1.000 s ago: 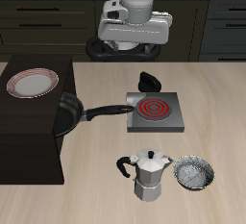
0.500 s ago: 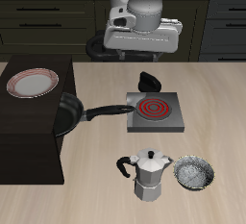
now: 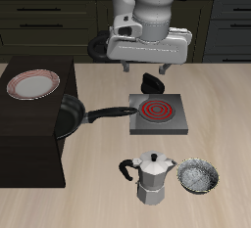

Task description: Place the moka pot on the stove

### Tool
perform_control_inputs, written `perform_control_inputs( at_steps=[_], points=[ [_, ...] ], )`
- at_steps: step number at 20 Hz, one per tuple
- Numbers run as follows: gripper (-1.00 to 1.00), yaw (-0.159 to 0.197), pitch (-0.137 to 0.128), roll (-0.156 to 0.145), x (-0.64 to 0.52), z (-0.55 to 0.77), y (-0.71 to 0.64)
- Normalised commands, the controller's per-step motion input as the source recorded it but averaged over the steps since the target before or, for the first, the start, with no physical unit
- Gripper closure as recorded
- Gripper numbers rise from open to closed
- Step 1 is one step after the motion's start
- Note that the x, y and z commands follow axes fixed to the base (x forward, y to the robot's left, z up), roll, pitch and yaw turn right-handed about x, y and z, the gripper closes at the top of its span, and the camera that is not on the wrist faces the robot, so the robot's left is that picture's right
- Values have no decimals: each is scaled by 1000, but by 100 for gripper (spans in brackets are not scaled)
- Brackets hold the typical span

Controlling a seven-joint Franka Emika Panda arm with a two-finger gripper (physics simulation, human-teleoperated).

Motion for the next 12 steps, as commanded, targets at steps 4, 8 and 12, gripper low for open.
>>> perform_control_inputs(
  at_steps=[4,8,12],
  points=[
    [-100,-17,-17,-12,372,68,62],
    [-100,38,-62,51,307,62,170],
    [-100,0,19,27,329,-27,94]
  ],
)
